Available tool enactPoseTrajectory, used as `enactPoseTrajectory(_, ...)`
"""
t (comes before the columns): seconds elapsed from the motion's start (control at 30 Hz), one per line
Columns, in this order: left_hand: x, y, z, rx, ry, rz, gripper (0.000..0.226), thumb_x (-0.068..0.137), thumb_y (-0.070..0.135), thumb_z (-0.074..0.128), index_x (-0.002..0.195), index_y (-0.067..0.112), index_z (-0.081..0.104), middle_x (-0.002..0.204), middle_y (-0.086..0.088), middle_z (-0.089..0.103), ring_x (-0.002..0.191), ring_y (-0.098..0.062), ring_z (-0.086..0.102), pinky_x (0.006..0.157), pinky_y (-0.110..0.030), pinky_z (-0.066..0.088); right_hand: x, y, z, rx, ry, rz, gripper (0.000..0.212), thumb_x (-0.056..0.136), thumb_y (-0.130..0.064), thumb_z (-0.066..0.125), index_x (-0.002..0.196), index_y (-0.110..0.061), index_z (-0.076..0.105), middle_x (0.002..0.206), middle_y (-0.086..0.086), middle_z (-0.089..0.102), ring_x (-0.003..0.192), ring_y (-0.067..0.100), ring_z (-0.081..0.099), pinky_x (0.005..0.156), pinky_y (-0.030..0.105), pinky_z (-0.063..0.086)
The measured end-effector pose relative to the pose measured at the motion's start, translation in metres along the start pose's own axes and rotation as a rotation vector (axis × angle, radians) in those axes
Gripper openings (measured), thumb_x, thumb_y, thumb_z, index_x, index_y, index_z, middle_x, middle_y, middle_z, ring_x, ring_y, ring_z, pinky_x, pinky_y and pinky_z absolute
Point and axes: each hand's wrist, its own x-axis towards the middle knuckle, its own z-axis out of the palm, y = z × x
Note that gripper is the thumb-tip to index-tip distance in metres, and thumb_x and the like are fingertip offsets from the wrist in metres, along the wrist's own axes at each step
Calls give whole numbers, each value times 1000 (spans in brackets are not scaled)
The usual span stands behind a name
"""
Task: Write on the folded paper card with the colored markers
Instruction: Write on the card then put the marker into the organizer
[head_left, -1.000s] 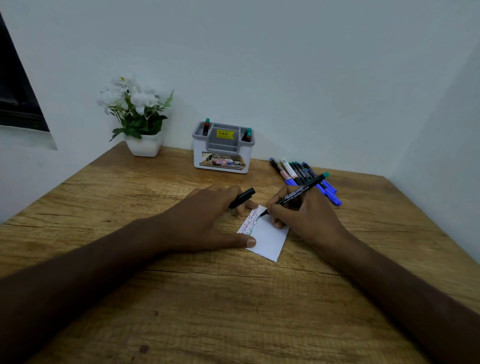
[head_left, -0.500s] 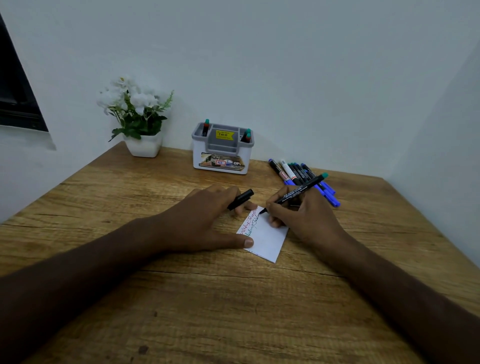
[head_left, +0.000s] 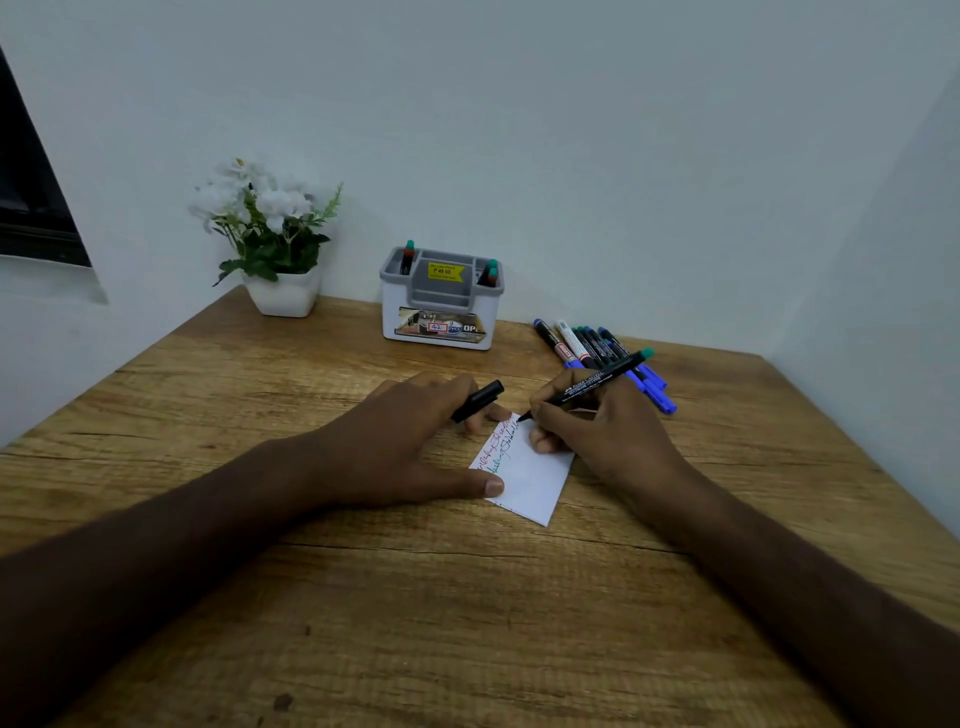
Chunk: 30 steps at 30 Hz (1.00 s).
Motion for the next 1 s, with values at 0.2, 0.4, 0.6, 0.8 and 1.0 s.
enactPoseTrajectory(0.2, -1, -1, 0, -7, 2, 17, 64, 74, 88, 59, 115, 41, 48, 114, 18, 56, 101, -3, 52, 81, -31, 46, 2, 3, 0, 40, 6, 24, 7, 98, -12, 73, 104, -12, 75, 82, 7, 82, 74, 18, 80, 75, 28, 66)
enactPoseTrajectory(0.4, -1, -1, 0, 7, -1, 14, 70, 75, 90, 58, 121, 39, 48, 111, 22, 52, 98, 0, 50, 77, -28, 41, 0, 0, 2, 82, 68, 38, 8, 98, -10, 72, 106, -10, 73, 81, 8, 82, 74, 18, 81, 79, 33, 68)
enactPoseTrajectory(0.6, -2, 0, -1, 61, 3, 39, 63, 79, 85, 57, 122, 41, 45, 109, 22, 50, 97, 3, 48, 76, -27, 40, -13, -7, 3, 360, 105, -21, 5, 96, 0, 70, 97, -5, 73, 83, 14, 79, 77, 26, 79, 81, 39, 66)
enactPoseTrajectory(0.8, -3, -3, -1, 81, 15, 61, 57, 79, 91, 50, 111, 45, 42, 109, 18, 54, 98, -2, 51, 83, -33, 47, -18, -13, 13, 703, 34, 8, 26, 99, 10, 51, 85, 0, 70, 79, 14, 72, 73, 21, 75, 69, 30, 65)
enactPoseTrajectory(1.0, -4, -3, -1, 71, 30, 86, 51, 78, 92, 50, 100, 48, 39, 104, 21, 53, 95, -1, 52, 80, -33, 48, -17, -10, 10, 651, 81, -70, 15, 101, 0, 60, 95, -4, 72, 75, 13, 74, 71, 23, 73, 75, 36, 65)
